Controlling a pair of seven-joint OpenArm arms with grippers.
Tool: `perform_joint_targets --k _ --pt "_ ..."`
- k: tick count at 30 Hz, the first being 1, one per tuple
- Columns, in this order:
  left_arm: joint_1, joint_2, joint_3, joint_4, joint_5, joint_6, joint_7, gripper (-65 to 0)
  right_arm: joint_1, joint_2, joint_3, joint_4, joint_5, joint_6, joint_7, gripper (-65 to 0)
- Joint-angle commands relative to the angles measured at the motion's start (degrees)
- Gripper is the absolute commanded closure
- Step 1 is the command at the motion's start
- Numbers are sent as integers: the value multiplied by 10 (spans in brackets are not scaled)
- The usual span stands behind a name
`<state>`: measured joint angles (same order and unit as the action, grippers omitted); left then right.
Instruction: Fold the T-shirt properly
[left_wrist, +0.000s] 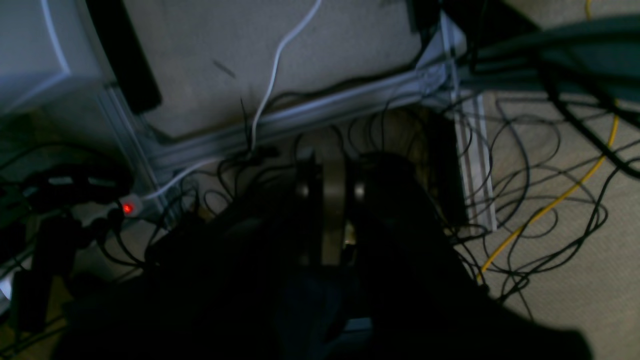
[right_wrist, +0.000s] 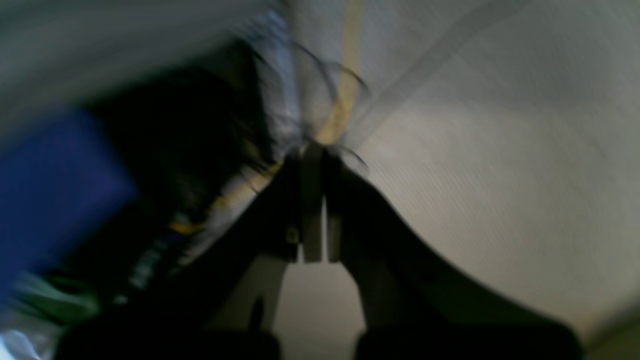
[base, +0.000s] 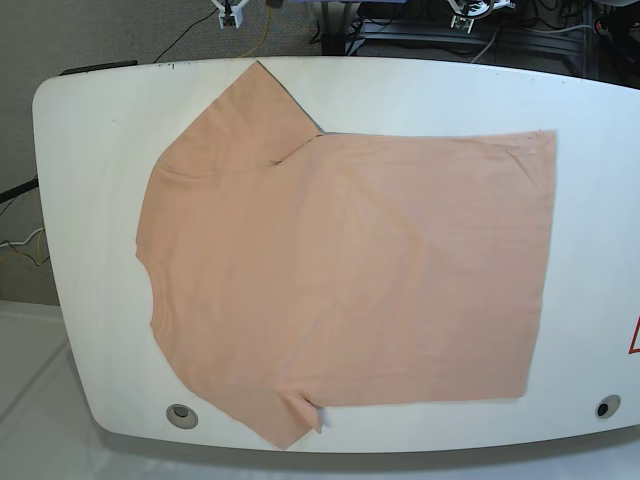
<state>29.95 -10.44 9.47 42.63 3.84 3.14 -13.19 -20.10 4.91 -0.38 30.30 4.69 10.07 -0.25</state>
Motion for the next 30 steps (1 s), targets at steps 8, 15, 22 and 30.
perform_joint_targets --k 8,15,22,30 --pt "116 -69 -4 185 -5 -5 -7 -18 -141 68 6 253 12 -8 -5 0" --pt "191 -78 -8 302 -11 5 -4 -11 -198 102 1 368 2 -7 -14 0" --pt "243 -80 -20 390 -11 15 11 -11 -241 119 8 458 -4 -9 -17 0" --pt "290 -76 -32 471 -3 25 26 -16 -275 130 13 548 -8 -10 -23 0"
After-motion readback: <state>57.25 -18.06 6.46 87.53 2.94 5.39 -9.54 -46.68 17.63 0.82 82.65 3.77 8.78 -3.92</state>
